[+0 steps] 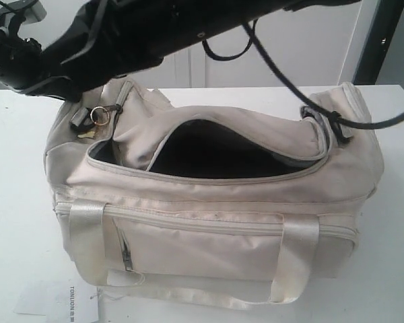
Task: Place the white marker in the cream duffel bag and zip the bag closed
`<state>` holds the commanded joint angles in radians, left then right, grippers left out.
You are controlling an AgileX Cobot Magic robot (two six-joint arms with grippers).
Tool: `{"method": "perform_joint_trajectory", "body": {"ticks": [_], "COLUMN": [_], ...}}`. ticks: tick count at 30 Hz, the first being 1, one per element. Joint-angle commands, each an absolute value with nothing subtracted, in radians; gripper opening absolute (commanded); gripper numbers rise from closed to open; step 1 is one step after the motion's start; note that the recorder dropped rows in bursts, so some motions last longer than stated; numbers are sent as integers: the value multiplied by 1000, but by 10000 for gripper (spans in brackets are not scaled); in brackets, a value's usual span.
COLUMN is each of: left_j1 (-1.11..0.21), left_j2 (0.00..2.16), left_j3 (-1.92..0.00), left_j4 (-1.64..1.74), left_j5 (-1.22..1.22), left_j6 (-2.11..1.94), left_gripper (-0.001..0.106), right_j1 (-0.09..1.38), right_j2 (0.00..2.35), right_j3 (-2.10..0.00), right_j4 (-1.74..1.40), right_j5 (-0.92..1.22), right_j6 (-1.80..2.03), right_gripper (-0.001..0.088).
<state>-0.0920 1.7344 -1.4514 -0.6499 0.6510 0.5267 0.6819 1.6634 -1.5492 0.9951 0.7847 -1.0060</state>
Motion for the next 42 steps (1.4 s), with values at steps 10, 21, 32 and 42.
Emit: {"method": "perform_joint_trajectory", "body": {"ticks": [10, 21, 32, 42], "left_j1": [-92, -92, -92, -92], "left_j2": [1734, 1734, 1734, 1734], "left_j3": [-1451, -1450, -1450, -1450], "left_j4": [-650, -650, -675, -675], "left_j5": [649, 656, 658, 658], "left_j6": [527, 486, 468, 477], "left_gripper": [5, 5, 5, 5], "right_j1": [727, 749, 749, 747], "right_j2": [1877, 2031, 2068, 2109], "right_j3": [-1823, -1876, -1876, -1876], "right_j4": [507, 326, 301, 309], "right_j5": [822, 763, 579, 581], "right_j6": [-671, -447, -259, -257], "right_gripper": [71, 600, 600, 594]}}
